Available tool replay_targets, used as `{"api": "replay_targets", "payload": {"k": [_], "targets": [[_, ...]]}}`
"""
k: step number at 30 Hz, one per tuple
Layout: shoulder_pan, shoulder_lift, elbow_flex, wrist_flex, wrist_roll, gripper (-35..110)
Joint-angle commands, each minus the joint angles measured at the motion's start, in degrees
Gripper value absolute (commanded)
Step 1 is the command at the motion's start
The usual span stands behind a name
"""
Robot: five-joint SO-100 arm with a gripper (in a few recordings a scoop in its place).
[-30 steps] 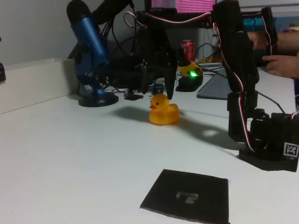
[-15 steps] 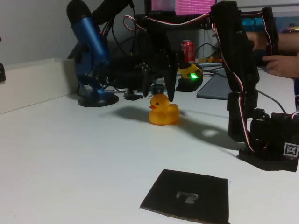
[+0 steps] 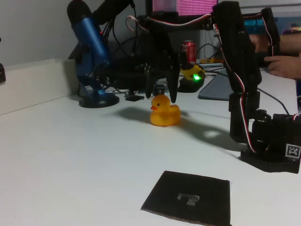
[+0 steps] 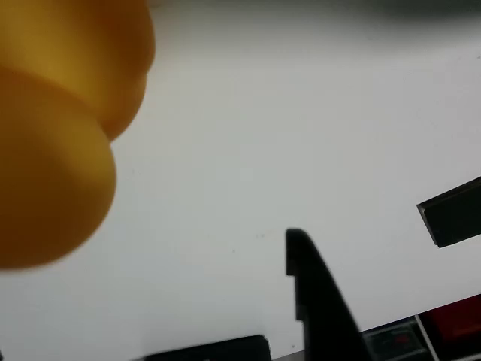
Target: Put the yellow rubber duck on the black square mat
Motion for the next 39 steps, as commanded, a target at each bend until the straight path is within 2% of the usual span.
{"api": "replay_targets", "payload": {"k": [1,27,39], "targets": [[1.14,-1.23,-0.79,2.81,0.09,46],[1.58,-2.64,-0.35,-1.14,0.09,45],[1.58,-2.64,-0.44,-1.32,0.09,23]]}}
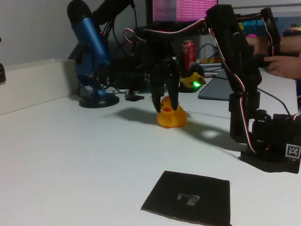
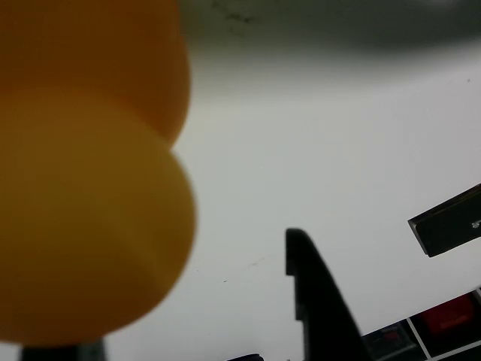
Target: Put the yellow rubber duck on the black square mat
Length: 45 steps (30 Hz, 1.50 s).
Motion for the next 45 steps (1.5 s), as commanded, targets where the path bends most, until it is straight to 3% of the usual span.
{"api": "replay_targets", "payload": {"k": [1,15,25,38,45], "targets": [[1.32,2.02,-0.53,0.44,0.26,21],[0.88,2.02,-0.79,0.44,0.26,19],[1.41,2.02,-0.88,0.44,-0.26,40],[1.85,10.11,-0.79,0.35,0.26,41],[9.84,9.49,-0.70,0.35,-0.26,41]]}}
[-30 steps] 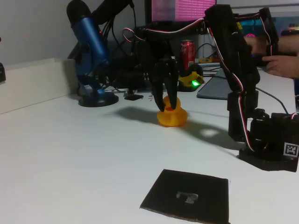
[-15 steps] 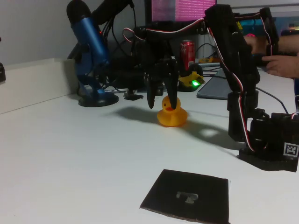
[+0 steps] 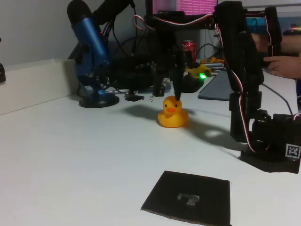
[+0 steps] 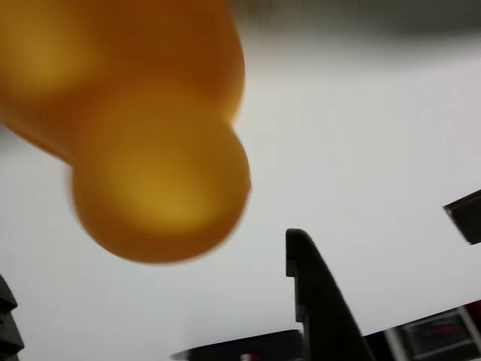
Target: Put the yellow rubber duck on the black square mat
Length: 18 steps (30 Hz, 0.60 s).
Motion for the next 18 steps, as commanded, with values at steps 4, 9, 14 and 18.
{"api": "replay_targets", "payload": {"k": [4,9,14,18], "targets": [[2.46,3.43,-0.18,0.35,-0.35,41],[2.37,3.34,-0.09,0.35,-0.26,41],[2.29,0.18,0.00,0.35,-0.53,41],[1.14,-4.48,-0.18,0.35,-0.53,41]]}}
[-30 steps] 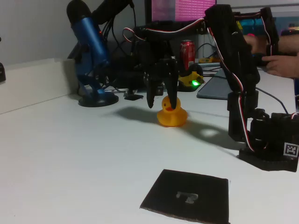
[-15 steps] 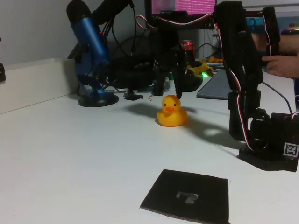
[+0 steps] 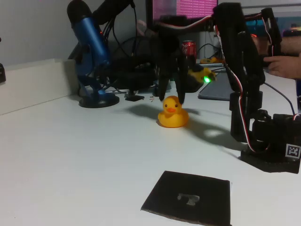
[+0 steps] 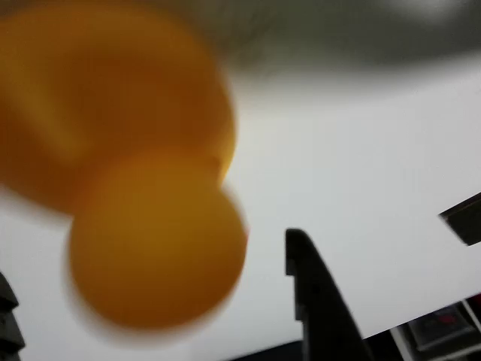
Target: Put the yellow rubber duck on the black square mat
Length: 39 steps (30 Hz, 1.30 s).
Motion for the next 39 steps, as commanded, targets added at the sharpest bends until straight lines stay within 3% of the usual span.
{"api": "replay_targets", "payload": {"k": [1,14,25,39], "targets": [[0.26,0.62,-0.62,0.53,-0.44,41],[0.26,1.14,-0.44,0.44,-0.44,40],[0.26,1.41,-0.88,0.35,-0.44,15],[0.09,8.00,-8.09,0.35,-0.18,15]]}}
